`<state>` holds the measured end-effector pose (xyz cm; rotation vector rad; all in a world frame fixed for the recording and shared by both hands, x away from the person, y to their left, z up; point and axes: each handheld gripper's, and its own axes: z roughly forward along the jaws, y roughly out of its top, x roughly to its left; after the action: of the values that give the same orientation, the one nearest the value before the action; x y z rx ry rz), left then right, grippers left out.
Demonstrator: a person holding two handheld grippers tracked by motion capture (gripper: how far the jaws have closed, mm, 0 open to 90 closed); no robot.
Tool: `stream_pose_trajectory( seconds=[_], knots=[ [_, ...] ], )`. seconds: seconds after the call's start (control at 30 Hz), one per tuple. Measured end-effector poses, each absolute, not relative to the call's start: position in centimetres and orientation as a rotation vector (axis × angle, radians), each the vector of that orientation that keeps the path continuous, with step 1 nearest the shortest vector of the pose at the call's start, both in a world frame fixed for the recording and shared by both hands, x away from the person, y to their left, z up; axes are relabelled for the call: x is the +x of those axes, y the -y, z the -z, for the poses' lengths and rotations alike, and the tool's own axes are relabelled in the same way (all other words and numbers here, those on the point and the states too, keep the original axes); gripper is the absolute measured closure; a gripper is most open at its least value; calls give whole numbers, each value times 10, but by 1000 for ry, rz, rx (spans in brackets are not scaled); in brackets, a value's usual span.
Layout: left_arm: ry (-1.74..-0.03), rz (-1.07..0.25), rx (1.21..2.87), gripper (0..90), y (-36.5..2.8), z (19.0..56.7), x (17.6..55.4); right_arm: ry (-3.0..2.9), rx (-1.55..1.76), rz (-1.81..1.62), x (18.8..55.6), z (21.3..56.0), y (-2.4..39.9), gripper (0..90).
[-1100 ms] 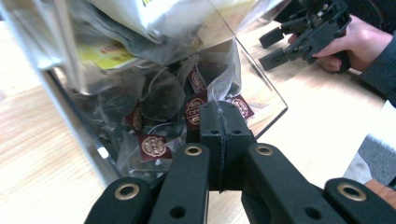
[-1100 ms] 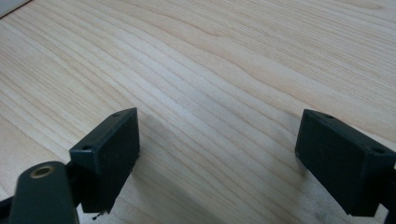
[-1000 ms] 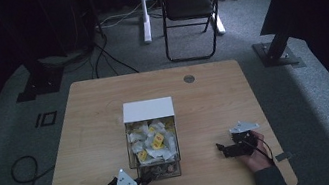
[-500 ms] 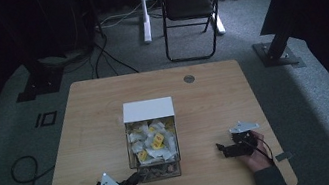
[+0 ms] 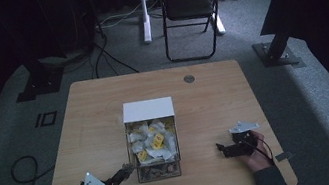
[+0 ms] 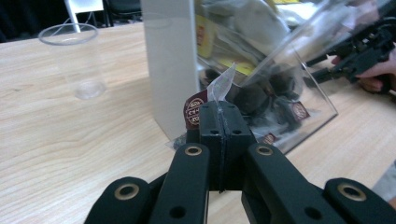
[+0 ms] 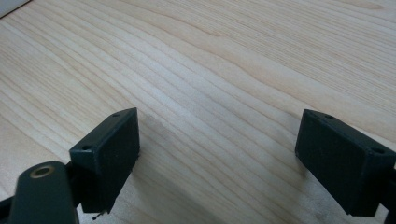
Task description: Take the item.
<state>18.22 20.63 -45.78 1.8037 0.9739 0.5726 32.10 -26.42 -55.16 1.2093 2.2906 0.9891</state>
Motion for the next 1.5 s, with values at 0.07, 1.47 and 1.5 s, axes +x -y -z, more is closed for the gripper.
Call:
stream_pose_trajectory(
  seconds=[0.07,1.47,1.5],
  knots=[
    [-981,-580,1800,900,-209,457,185,-2290,1209,-989,321,552,264,137],
    [-1039,-583,1738,900,-242,443,255,-2293,1206,-990,321,552,264,137],
    [-1040,-583,1735,900,-243,442,257,-2292,1206,-990,321,552,264,137]
  ],
)
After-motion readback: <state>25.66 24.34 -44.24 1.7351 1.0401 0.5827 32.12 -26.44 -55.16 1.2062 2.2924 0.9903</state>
